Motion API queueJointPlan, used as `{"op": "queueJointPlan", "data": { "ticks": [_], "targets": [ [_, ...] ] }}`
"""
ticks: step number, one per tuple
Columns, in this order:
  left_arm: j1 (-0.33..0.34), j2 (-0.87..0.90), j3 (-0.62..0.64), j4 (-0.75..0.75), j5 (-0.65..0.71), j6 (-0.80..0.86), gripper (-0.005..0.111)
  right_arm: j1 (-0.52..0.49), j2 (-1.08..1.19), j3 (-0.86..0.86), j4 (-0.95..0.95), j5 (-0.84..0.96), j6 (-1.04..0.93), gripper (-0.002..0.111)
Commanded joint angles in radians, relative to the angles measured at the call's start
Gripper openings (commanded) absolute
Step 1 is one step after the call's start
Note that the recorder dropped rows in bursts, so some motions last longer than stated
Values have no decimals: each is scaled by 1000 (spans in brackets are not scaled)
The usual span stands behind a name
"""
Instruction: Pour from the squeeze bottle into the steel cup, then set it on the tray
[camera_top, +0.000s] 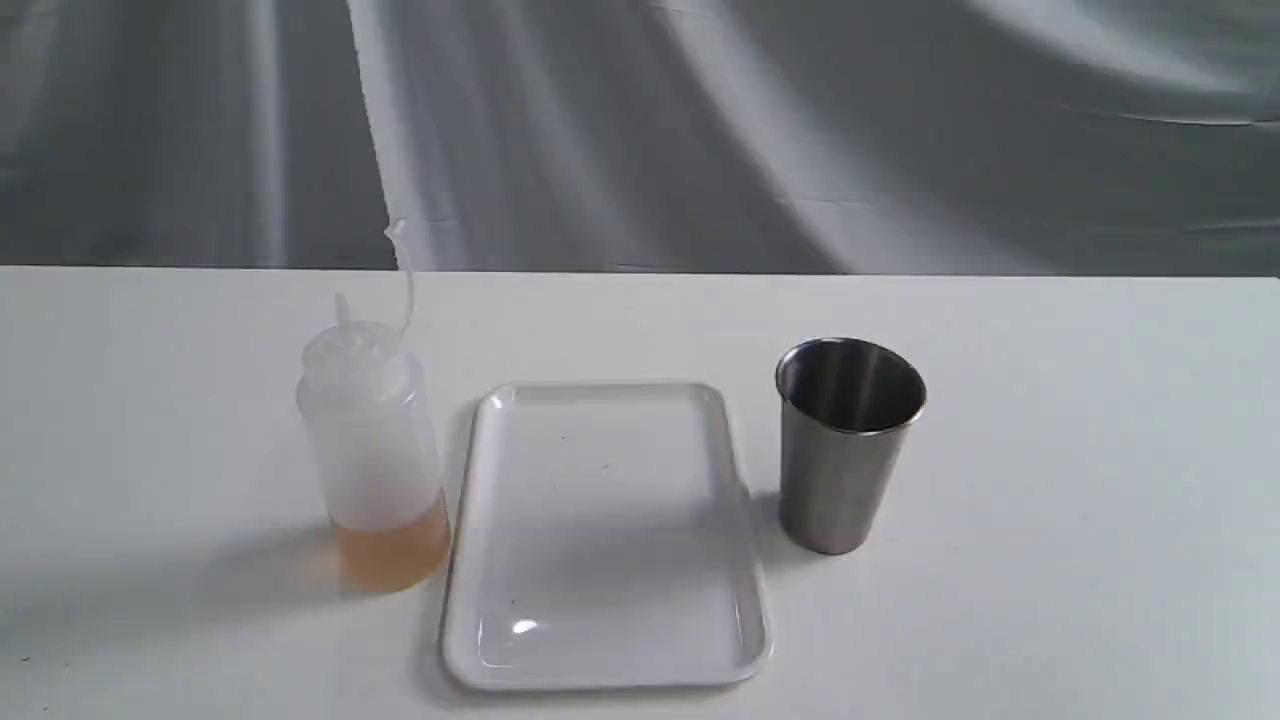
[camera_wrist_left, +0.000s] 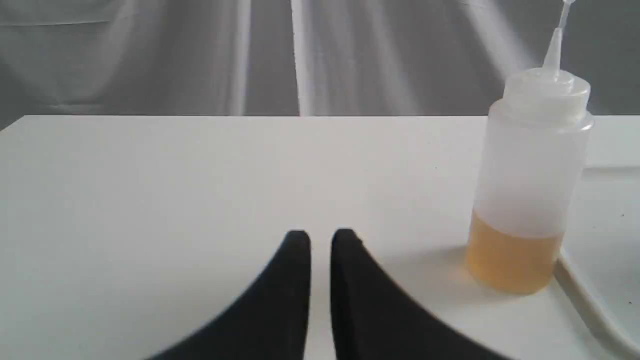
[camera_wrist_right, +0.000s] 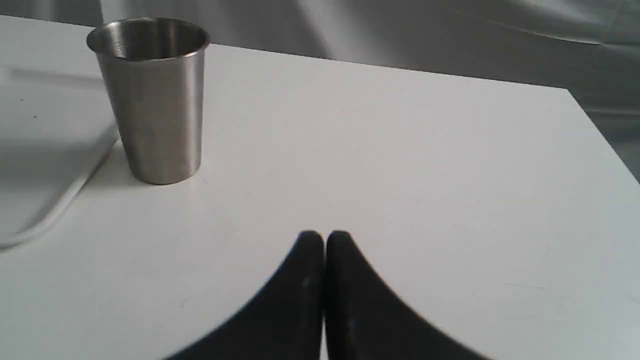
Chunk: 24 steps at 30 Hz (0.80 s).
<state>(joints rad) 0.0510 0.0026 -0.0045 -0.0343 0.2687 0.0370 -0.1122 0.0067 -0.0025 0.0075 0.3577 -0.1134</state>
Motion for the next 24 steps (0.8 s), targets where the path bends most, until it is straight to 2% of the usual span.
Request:
{"op": "queueJointPlan", "data": {
  "ticks": [1,15,24],
  "targets": [
    [3,-3,4,0,-10,0,8,-5,-7,3,4,-9,-1,0],
    [3,-3,4,0,-10,-3,8,-5,-7,3,4,-18,-1,0],
    [3,-3,4,0,-10,-1,8,-5,-7,3,4,-236,-1,0]
  ]
}}
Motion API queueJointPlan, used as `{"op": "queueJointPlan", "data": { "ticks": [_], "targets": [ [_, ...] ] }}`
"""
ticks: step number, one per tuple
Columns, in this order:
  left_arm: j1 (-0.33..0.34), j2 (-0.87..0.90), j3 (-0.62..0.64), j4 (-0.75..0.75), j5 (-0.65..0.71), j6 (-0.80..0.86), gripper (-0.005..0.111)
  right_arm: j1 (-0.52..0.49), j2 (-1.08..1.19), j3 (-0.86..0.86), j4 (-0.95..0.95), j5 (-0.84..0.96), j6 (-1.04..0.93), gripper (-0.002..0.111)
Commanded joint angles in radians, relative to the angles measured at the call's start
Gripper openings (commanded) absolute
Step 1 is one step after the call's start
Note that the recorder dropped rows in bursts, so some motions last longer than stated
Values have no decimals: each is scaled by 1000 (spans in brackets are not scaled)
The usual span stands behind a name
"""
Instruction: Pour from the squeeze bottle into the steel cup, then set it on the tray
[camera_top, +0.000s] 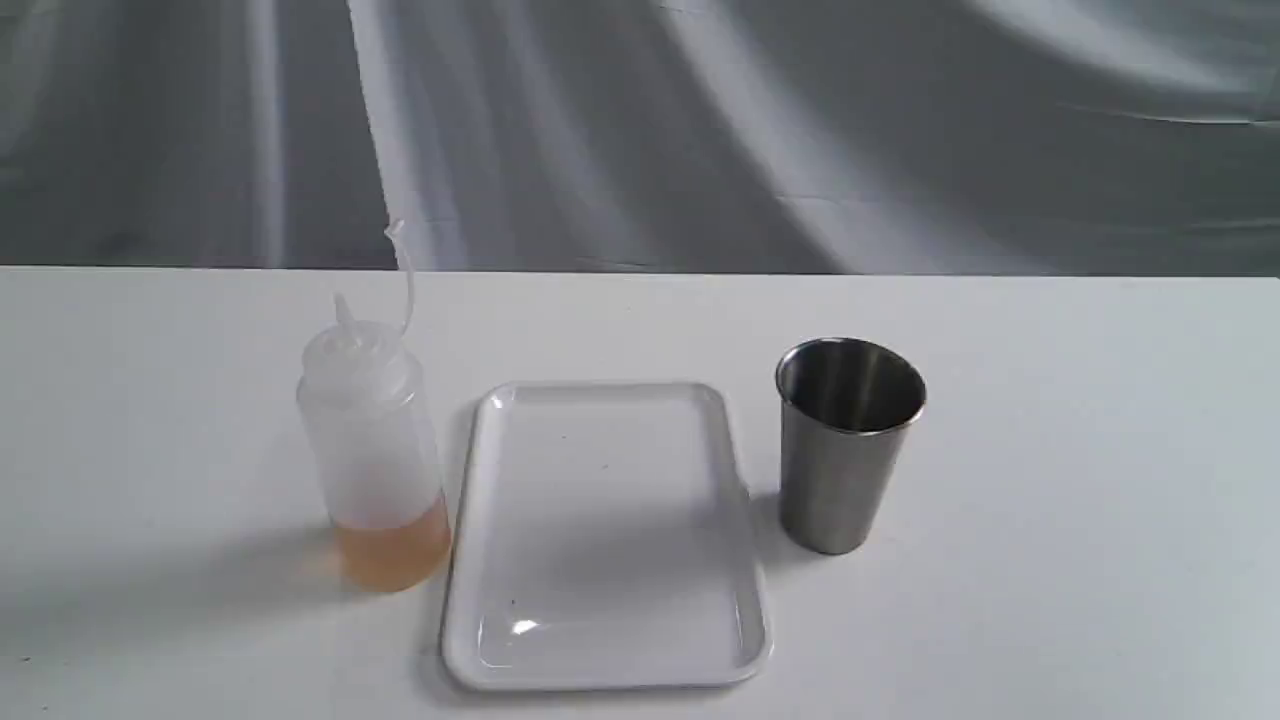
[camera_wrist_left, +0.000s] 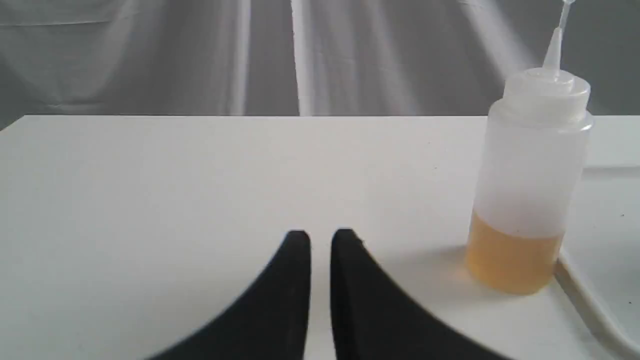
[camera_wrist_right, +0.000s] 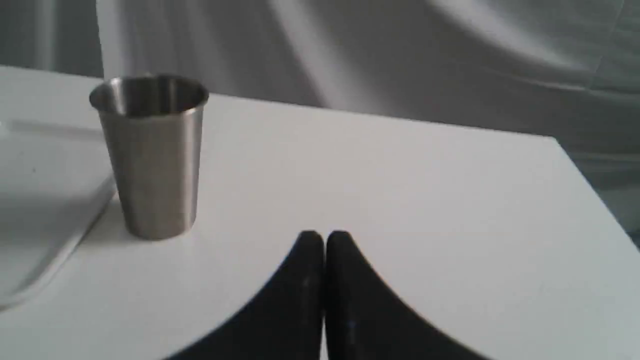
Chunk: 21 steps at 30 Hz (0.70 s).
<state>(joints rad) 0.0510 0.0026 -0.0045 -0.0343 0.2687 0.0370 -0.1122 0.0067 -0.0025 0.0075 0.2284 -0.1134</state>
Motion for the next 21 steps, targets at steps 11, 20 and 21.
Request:
{"op": "queueJointPlan", "data": {
  "ticks": [11,20,21],
  "targets": [
    [3,-3,4,0,-10,-3,8,-5,-7,3,4,-460,-1,0],
    [3,-3,4,0,-10,-1,8,-5,-7,3,4,-675,346,0],
    [3,-3,4,0,-10,-1,8,-5,-7,3,4,-698,398,0]
  ]
}}
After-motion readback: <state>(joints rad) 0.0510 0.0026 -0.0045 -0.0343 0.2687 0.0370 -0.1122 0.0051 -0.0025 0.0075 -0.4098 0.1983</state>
